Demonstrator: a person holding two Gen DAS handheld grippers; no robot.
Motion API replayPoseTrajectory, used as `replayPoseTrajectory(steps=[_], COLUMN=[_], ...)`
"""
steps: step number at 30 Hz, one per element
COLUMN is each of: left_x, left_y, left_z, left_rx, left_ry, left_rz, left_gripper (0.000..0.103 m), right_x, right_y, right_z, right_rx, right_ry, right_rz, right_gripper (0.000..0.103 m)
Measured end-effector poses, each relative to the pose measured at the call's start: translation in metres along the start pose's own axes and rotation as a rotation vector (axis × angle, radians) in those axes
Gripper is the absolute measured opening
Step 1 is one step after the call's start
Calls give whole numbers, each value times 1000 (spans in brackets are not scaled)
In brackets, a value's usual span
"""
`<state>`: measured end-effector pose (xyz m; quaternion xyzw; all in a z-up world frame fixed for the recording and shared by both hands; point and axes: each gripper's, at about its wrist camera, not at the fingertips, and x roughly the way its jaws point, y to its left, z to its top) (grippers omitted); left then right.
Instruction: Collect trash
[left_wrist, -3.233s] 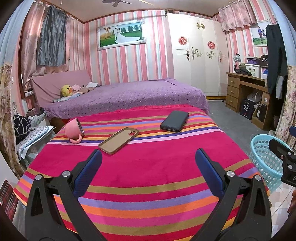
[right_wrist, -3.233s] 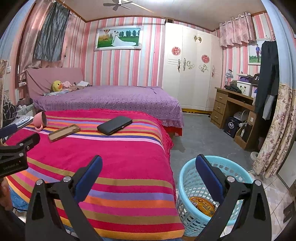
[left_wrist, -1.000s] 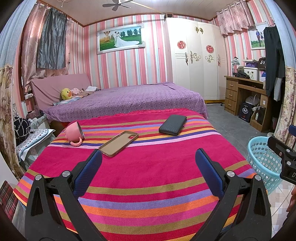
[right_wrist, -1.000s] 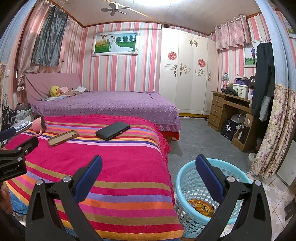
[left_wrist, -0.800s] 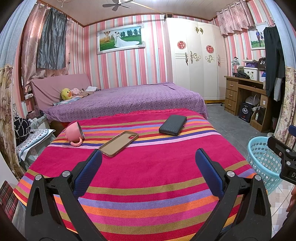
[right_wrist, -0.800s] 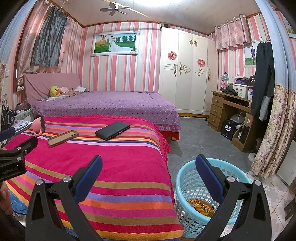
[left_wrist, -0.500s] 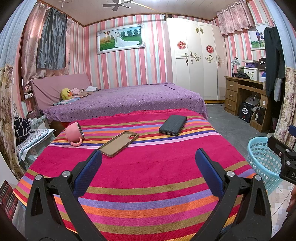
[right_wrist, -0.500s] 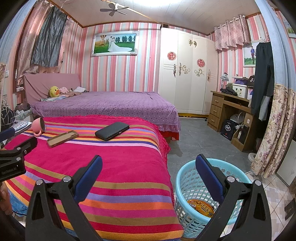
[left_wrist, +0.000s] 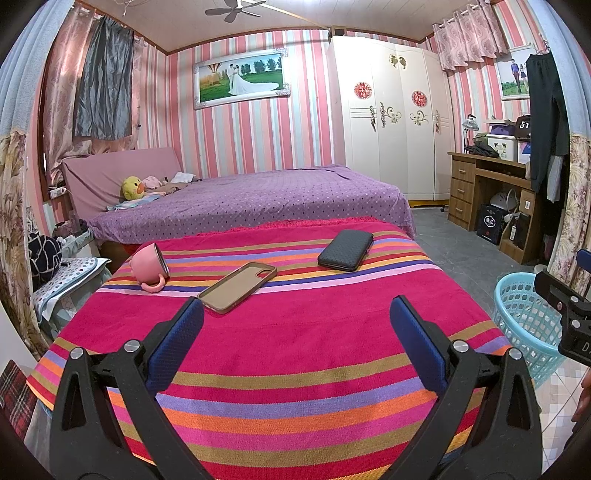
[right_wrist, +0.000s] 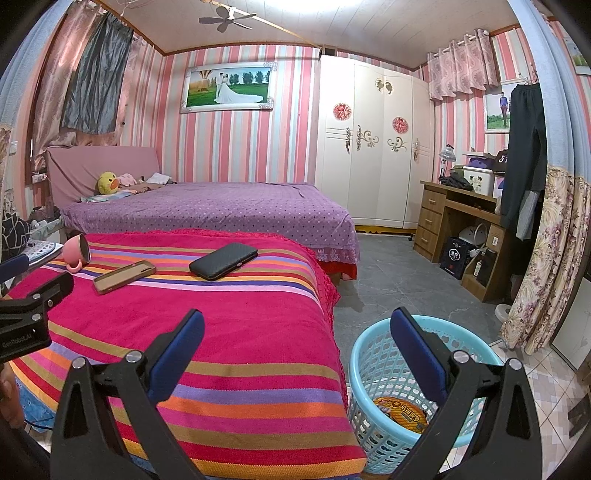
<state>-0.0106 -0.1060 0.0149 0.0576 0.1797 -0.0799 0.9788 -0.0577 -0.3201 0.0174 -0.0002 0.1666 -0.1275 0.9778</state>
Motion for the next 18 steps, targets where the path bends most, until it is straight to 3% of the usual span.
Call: replayPoseTrajectory(steps=[18], left_x=[1], left_y=[0], left_z=[-1], left_rx=[0], left_ry=[0], left_rz=[0], left_gripper=[97], right_x=[-1], right_y=[0], right_z=[-1], right_rx=[0], right_ry=[0], right_rz=[1], right_gripper=[98])
